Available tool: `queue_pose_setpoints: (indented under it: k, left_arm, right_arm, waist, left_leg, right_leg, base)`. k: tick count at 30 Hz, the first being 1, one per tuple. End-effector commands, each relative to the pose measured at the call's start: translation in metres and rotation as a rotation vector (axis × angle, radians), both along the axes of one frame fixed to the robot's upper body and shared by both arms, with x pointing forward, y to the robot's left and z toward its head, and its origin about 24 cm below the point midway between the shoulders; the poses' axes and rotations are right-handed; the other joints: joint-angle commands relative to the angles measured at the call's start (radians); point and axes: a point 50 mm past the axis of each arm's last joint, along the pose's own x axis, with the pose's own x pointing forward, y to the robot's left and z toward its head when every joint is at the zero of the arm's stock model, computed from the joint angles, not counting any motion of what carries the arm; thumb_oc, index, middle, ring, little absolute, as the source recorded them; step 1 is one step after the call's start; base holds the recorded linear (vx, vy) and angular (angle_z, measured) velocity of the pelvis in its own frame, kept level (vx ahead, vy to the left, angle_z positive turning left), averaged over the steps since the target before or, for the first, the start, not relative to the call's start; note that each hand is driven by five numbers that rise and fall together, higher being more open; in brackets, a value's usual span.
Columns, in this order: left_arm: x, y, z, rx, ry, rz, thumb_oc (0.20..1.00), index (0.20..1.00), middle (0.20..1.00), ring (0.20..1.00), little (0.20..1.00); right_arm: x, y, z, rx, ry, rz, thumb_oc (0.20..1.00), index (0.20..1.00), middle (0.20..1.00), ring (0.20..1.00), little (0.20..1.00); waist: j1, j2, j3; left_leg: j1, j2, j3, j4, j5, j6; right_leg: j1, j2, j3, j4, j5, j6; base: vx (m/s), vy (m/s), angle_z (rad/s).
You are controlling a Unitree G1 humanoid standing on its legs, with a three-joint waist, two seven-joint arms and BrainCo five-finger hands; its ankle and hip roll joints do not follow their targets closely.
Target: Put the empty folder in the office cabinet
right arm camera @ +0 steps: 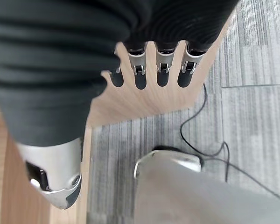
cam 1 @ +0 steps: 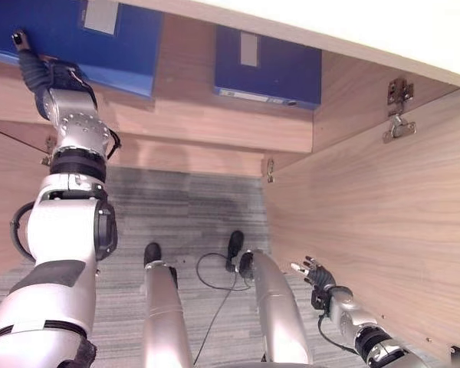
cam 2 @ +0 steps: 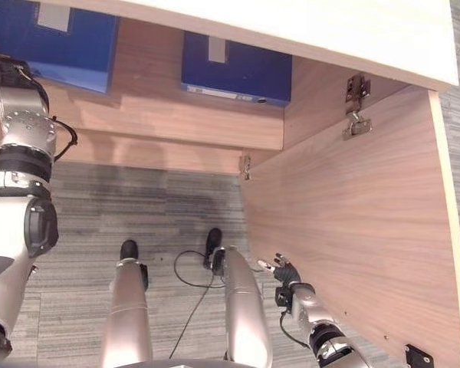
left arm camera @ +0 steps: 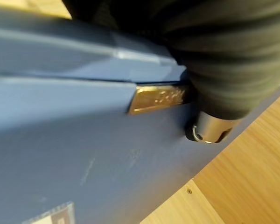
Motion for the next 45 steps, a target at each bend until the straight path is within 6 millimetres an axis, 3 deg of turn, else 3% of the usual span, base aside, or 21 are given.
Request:
queue_pose_setpoints:
  k: [1, 9, 20, 22, 24, 26, 28, 29, 30, 31, 35, 39, 45]
  left_arm:
    - [-0.011, 0.010, 0.036, 0.052, -0.102, 0.025, 0.200, 0.200, 0.200, 0.200, 0.200]
    - [-0.011, 0.009, 0.049, 0.065, -0.089, 0.017, 0.200, 0.200, 0.200, 0.200, 0.200]
    - [0.001, -0.022, 0.055, 0.032, -0.128, -0.080, 0.200, 0.200, 0.200, 0.200, 0.200]
    - [0.002, -0.026, 0.049, 0.003, -0.137, -0.093, 0.200, 0.200, 0.200, 0.200, 0.200]
    - [0.002, -0.027, 0.050, 0.003, -0.138, -0.093, 0.200, 0.200, 0.200, 0.200, 0.200]
    - [0.001, -0.031, 0.057, -0.004, -0.170, -0.100, 0.200, 0.200, 0.200, 0.200, 0.200]
    - [0.001, -0.032, 0.058, -0.014, -0.187, -0.102, 0.200, 0.200, 0.200, 0.200, 0.200]
    - [-0.002, -0.034, 0.065, 0.004, -0.204, -0.095, 0.200, 0.200, 0.200, 0.200, 0.200]
    - [-0.004, -0.028, 0.064, -0.004, -0.212, -0.078, 0.200, 0.200, 0.200, 0.200, 0.200]
    - [-0.005, -0.027, 0.065, -0.021, -0.219, -0.066, 0.200, 0.200, 0.200, 0.200, 0.200]
    - [-0.004, -0.030, 0.064, -0.032, -0.236, -0.077, 0.200, 0.200, 0.200, 0.200, 0.200]
    - [0.002, -0.028, 0.042, -0.064, -0.190, -0.081, 0.200, 0.200, 0.200, 0.200, 0.200]
    - [0.003, -0.032, 0.041, -0.059, -0.193, -0.092, 0.200, 0.200, 0.200, 0.200, 0.200]
  right_arm:
    - [-0.004, -0.026, 0.007, -0.021, -0.039, -0.096, 1.000, 1.000, 1.000, 1.000, 1.000]
    - [0.001, -0.031, 0.011, -0.037, -0.059, -0.112, 1.000, 1.000, 1.000, 1.000, 1.000]
    - [-0.017, -0.049, -0.001, -0.130, 0.050, -0.109, 1.000, 1.000, 1.000, 1.000, 1.000]
    - [-0.023, -0.060, -0.001, -0.152, 0.064, -0.130, 1.000, 1.000, 1.000, 1.000, 1.000]
    - [-0.020, -0.067, 0.003, -0.177, 0.054, -0.138, 1.000, 1.000, 1.000, 1.000, 1.000]
    - [-0.007, -0.076, 0.015, -0.206, 0.017, -0.159, 1.000, 1.000, 1.000, 1.000, 1.000]
    - [-0.006, -0.075, 0.016, -0.205, 0.013, -0.159, 1.000, 1.000, 1.000, 1.000, 1.000]
    - [-0.010, -0.074, 0.012, -0.234, 0.039, -0.138, 1.000, 1.000, 1.000, 1.000, 1.000]
    - [-0.003, -0.071, 0.014, -0.238, 0.030, -0.138, 1.000, 1.000, 1.000, 1.000, 1.000]
    - [0.000, -0.067, 0.015, -0.237, 0.022, -0.128, 1.000, 1.000, 1.000, 1.000, 1.000]
    - [-0.001, -0.061, 0.012, -0.203, 0.017, -0.144, 1.000, 1.000, 1.000, 1.000, 1.000]
    - [-0.013, -0.048, -0.002, -0.168, 0.070, -0.120, 1.000, 1.000, 1.000, 1.000, 1.000]
    - [-0.018, -0.047, -0.007, -0.165, 0.100, -0.127, 1.000, 1.000, 1.000, 1.000, 1.000]
  waist:
    - [-0.023, 0.040, -0.012]
    - [-0.037, 0.050, -0.005]
    - [-0.052, 0.069, -0.020]
    - [-0.059, 0.067, -0.011]
    - [-0.052, 0.059, 0.021]
    - [-0.033, 0.041, 0.057]
    - [-0.025, 0.034, 0.061]
    - [0.002, 0.021, 0.095]
    - [0.028, 0.019, 0.149]
    - [0.040, 0.017, 0.176]
    - [0.029, 0.008, 0.145]
    - [0.005, 0.010, 0.056]
    - [-0.004, 0.008, 0.036]
  left_leg:
    - [-0.037, -0.027, 0.008, 0.041, -0.027, 0.100]
    - [-0.131, -0.033, 0.014, 0.119, -0.060, 0.111]
    - [-0.120, -0.035, 0.023, 0.014, -0.023, 0.110]
    - [-0.057, -0.030, 0.040, -0.021, -0.022, 0.098]
    - [-0.069, -0.036, 0.038, 0.001, 0.012, 0.084]
    - [-0.108, -0.036, 0.014, 0.028, 0.127, 0.033]
    - [-0.102, -0.015, -0.001, -0.065, 0.156, 0.018]
    - [-0.025, 0.099, -0.044, -0.381, 0.305, -0.002]
    - [0.084, 0.202, -0.030, -0.565, 0.367, -0.009]
    - [0.118, 0.205, -0.028, -0.585, 0.393, -0.024]
    - [0.075, 0.165, -0.021, -0.536, 0.401, -0.027]
    - [-0.013, 0.112, -0.021, -0.434, 0.341, -0.010]
    - [-0.043, 0.077, -0.006, -0.366, 0.277, 0.019]
  right_leg:
    - [0.040, 0.030, 0.040, 0.080, -0.141, 0.071]
    - [-0.055, 0.021, 0.047, 0.152, -0.159, 0.073]
    - [-0.072, 0.029, 0.061, 0.087, -0.135, 0.064]
    - [-0.010, 0.036, 0.081, 0.034, -0.140, 0.047]
    - [0.013, 0.032, 0.083, 0.026, -0.140, 0.039]
    - [0.039, 0.037, 0.088, 0.003, -0.132, 0.033]
    - [0.067, 0.037, 0.093, -0.021, -0.137, 0.041]
    - [0.165, 0.051, 0.129, -0.048, -0.167, 0.087]
    - [0.192, 0.071, 0.158, -0.041, -0.183, 0.109]
    - [0.184, 0.085, 0.172, -0.014, -0.188, 0.115]
    - [0.164, 0.072, 0.179, -0.031, -0.162, 0.122]
    - [0.176, 0.042, 0.203, -0.099, -0.113, 0.141]
    - [0.216, 0.011, 0.210, -0.179, -0.055, 0.172]
  base:
    - [0.02, 0.030, -0.04]
    - [0.01, 0.018, -0.02]
    - [0.01, -0.025, 0.01]
    - [-0.02, -0.004, 0.01]
    - [-0.05, 0.011, -0.03]
    - [-0.03, 0.045, -0.08]
    - [0.11, 0.110, -0.27]
    - [0.21, 0.416, -0.15]
    - [0.30, 0.495, -0.16]
    - [0.13, 0.277, -0.51]
    - [0.11, 0.052, -0.33]
    - [0.14, 0.097, -0.01]
    - [0.10, 0.123, 0.08]
